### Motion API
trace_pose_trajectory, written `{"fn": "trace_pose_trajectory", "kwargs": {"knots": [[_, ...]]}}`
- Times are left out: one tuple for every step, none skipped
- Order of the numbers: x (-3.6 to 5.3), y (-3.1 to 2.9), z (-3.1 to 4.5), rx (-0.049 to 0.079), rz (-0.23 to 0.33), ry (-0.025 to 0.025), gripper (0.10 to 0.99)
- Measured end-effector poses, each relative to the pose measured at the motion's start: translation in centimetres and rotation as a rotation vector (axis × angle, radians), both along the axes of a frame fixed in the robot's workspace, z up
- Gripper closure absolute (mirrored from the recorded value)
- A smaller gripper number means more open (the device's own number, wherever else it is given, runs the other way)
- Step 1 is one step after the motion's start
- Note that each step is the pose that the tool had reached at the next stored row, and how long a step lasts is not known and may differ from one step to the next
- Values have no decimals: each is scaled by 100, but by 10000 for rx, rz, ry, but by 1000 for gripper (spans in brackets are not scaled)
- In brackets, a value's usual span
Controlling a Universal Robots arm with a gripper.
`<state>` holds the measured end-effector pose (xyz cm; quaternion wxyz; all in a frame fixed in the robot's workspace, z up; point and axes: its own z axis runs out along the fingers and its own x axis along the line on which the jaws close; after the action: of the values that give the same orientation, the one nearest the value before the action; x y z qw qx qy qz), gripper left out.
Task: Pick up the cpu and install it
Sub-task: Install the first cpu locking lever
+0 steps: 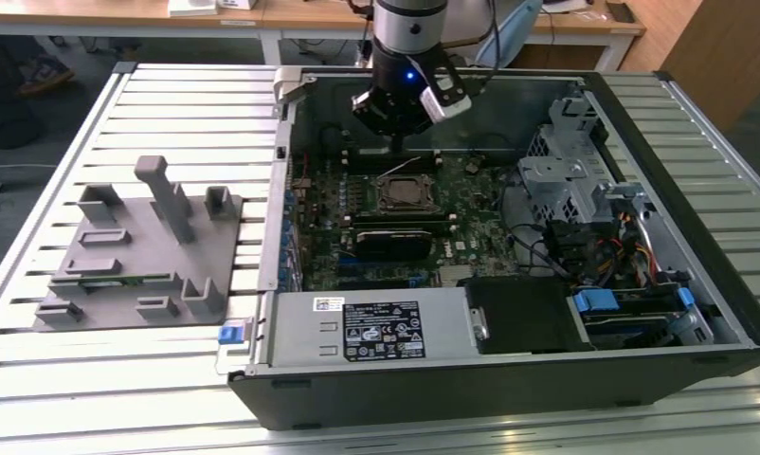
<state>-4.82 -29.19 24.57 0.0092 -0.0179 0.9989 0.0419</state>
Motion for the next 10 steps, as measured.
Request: {"fn": "trace_pose_trajectory", "kwargs": {"knots": [[2,0,-9,-4,5,1,980],[4,2,-17,-8,5,2,980],[8,4,-25,-11,6,1,980],[13,5,-33,-12,6,1,980],[19,9,-40,-16,6,2,980],[27,15,-48,-19,6,1,980],[35,20,-57,-21,5,1,980],[42,25,-65,-26,6,1,980],[46,32,-73,-33,5,2,980],[50,38,-83,-42,5,1,980]]}}
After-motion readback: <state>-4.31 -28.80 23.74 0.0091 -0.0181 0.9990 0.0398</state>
